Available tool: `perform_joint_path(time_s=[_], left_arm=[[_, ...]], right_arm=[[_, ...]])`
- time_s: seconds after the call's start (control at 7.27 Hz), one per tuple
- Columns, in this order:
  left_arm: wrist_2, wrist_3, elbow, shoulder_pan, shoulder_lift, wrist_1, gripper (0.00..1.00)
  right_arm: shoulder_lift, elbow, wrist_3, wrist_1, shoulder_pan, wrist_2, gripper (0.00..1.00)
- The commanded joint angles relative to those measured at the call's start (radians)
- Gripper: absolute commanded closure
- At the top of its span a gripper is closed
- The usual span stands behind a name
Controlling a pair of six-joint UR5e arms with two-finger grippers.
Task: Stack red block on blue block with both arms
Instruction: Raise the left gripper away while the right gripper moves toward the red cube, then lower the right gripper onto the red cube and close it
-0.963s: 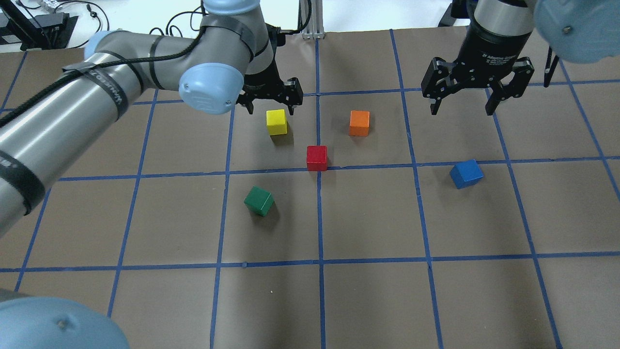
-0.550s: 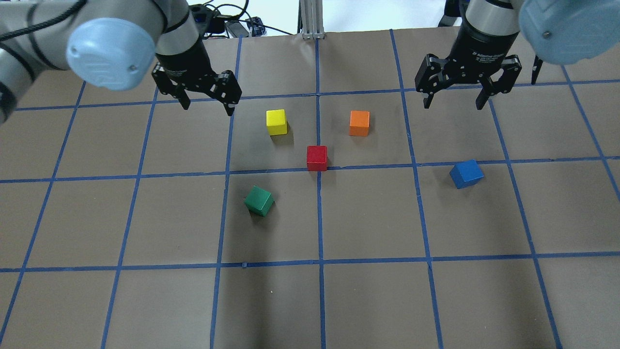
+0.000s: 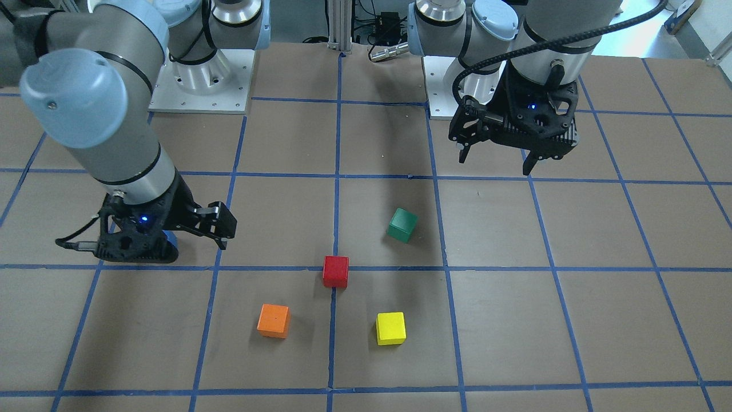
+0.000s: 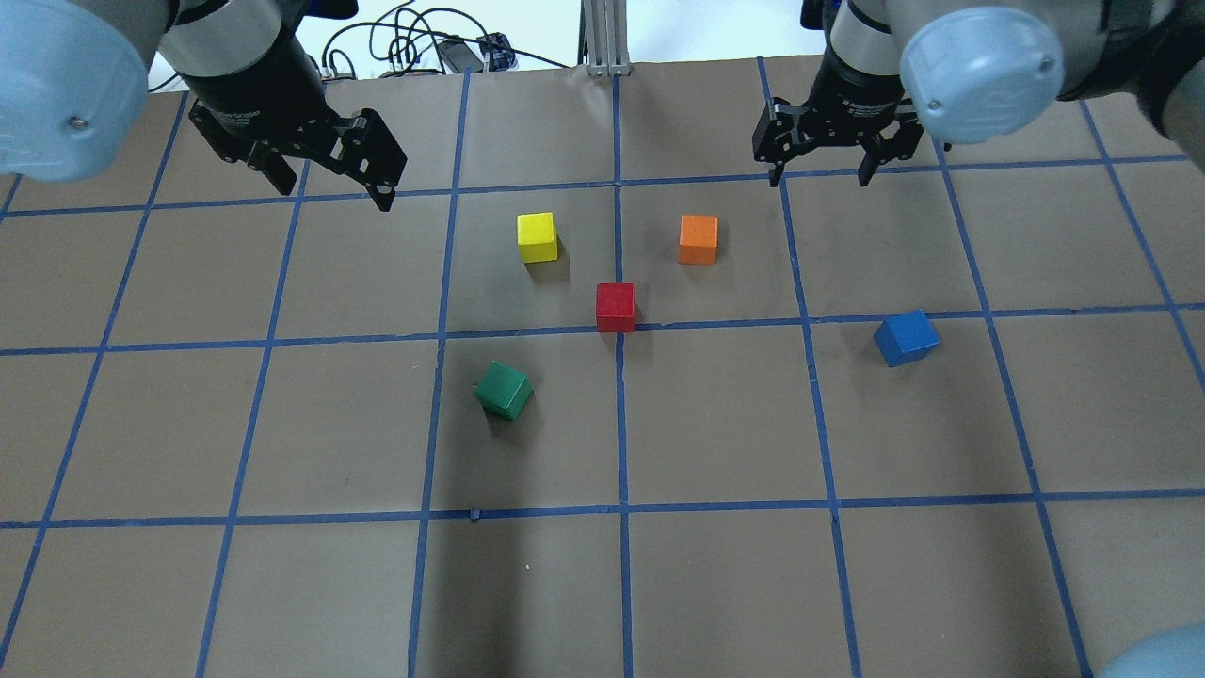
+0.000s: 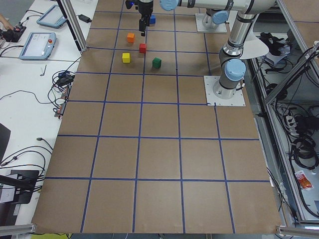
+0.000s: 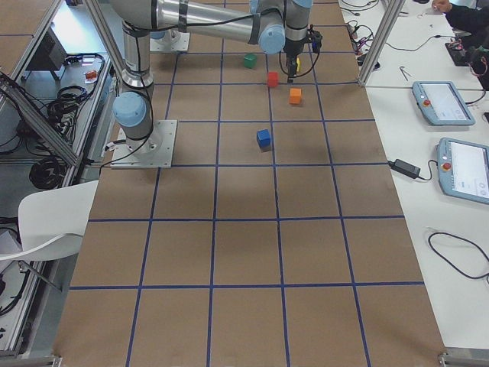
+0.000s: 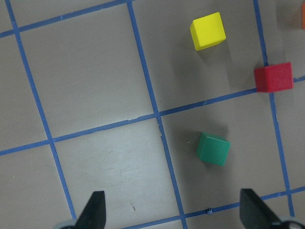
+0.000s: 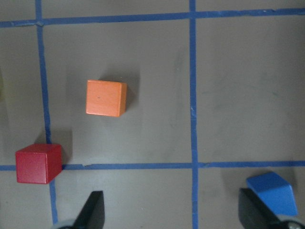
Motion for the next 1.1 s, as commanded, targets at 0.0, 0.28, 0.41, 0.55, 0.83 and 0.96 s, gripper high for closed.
perform_joint_path(time_s=[0.0,0.28,0.41,0.55,0.83,0.96], left_arm=[[-0.007,-0.002,-0.003,-0.003,0.021,-0.002,0.0],[-0.007,-0.002,-0.013,-0.001,0.025,-0.007,0.0],[-0.009,-0.002,-0.01,-0.001,0.021,-0.002,0.0],[-0.009,-0.002,-0.011,-0.001,0.021,-0.001,0.0],[-0.01,-0.002,-0.013,-0.001,0.019,-0.002,0.0],[-0.01,-0.002,-0.013,-0.003,0.019,-0.002,0.0]], right_arm=[[0.081,-0.001,0.142,-0.116,0.069,0.024,0.0],[0.115,0.005,0.198,-0.144,0.134,0.025,0.0],[0.146,0.005,0.2,-0.17,0.185,0.024,0.0],[0.181,0.005,0.207,-0.239,0.229,0.024,0.0],[0.224,0.013,0.244,-0.255,0.253,0.021,0.0],[0.226,0.033,0.265,-0.255,0.253,0.021,0.0]])
